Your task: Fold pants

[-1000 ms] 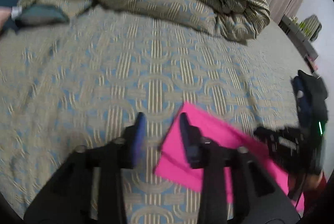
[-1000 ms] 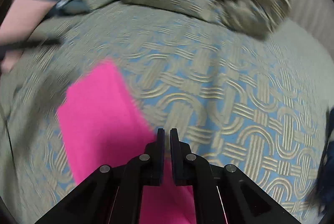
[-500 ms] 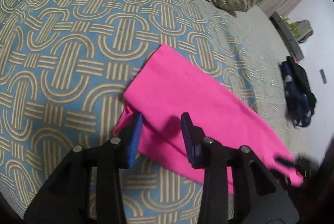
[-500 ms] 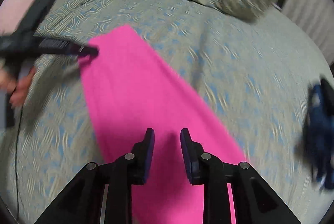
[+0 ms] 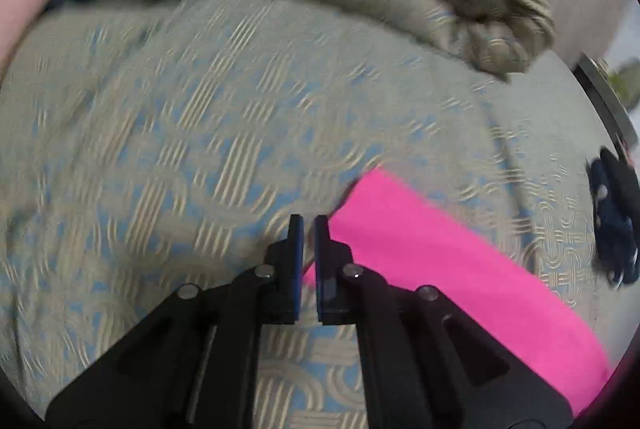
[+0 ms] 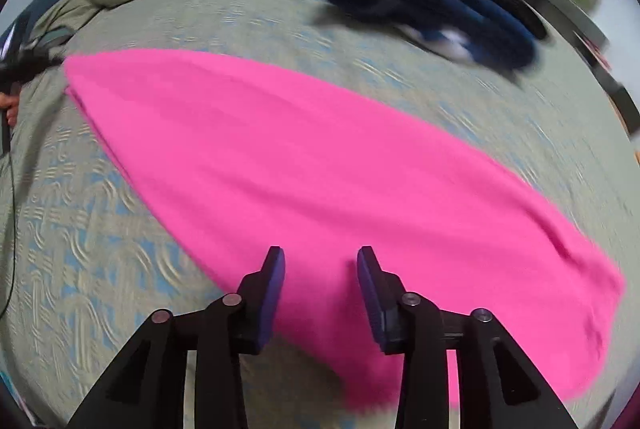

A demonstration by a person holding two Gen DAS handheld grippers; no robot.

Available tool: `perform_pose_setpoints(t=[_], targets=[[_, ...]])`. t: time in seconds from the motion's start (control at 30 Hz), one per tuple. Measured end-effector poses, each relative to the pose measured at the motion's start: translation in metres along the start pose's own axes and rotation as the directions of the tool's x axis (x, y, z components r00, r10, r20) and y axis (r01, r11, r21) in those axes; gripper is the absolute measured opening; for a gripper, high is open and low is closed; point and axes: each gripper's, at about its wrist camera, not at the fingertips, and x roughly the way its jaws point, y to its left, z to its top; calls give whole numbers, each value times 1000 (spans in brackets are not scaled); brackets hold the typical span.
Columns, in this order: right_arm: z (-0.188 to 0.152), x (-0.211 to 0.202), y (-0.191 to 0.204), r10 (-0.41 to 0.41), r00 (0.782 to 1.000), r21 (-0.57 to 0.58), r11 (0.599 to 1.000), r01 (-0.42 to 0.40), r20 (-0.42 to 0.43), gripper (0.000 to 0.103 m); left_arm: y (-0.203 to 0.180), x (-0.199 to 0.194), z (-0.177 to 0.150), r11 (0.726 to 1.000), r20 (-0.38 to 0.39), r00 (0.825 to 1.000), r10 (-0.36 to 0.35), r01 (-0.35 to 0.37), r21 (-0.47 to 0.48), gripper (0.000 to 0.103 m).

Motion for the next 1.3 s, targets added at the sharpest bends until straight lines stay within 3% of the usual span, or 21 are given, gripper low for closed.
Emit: perform_pose_setpoints(t=[0.1,0.17,0.2,0.27,0.33,0.4,0.43,0.47,0.5,0.53,0.6,0.63,0.8,0.9,0.97,1.03,1.1,1.2,1.3], targets=[[-29,-15,-38,-18,1000,111,994,18,0,40,10,-9,-21,996,-27,998,-56,54,-76,6],[-38,-24,-62,-35,999,182,983,33,6,41,-10,-23,-45,993,-45,992,-119,118,-25,12],[-49,-29,-83,-50,999,255,966,47,8,41,-29,-30,-62,985,-79,983,-166,169,34,14],[-62,-38,-109,-70,997,362,930,61,12,45,-70,-48,-102,937,-161,942,-294,317,144,14],[-76,-47,-131,-71,997,442,896,48,36,46,-122,-70,-157,823,-283,850,-443,511,247,23],[-90,-55,-149,-78,995,490,871,38,60,52,-165,-86,-204,699,-402,760,-511,640,319,35],[-97,-60,-157,-85,994,509,860,37,73,54,-196,-97,-240,604,-485,692,-535,714,354,39],[-100,-61,-163,-91,993,520,853,36,80,56,-213,-102,-259,556,-527,661,-534,744,369,39],[-109,-66,-172,-97,990,542,840,28,99,57,-240,-109,-290,485,-588,625,-513,776,402,39],[-111,-68,-178,-94,989,554,832,17,111,57,-260,-112,-311,441,-620,614,-489,787,432,39],[-117,-71,-184,-83,986,581,814,-14,141,59,-291,-113,-346,379,-665,603,-441,797,471,39],[-125,-73,-192,-75,984,600,799,-38,162,60,-304,-113,-359,364,-680,601,-420,798,481,39],[-147,-74,-214,-69,977,633,770,-75,200,61,-345,-118,-374,331,-653,627,-425,779,533,39],[-157,-72,-224,-53,978,655,749,-95,203,62,-354,-119,-373,320,-637,651,-413,759,567,40],[-159,-68,-227,-56,979,663,743,-89,194,62,-360,-118,-377,316,-623,681,-385,731,604,40],[-159,-65,-231,-77,981,670,740,-62,177,62,-365,-111,-379,315,-615,697,-369,716,623,40],[-156,-64,-234,-94,980,674,737,-51,177,65,-367,-110,-381,315,-607,705,-368,708,632,40],[-155,-64,-240,-104,973,703,708,-71,204,75,-371,-108,-383,319,-607,700,-378,713,624,48],[-156,-60,-249,-58,972,731,670,-130,227,75,-382,-111,-390,308,-591,705,-394,706,637,49]])
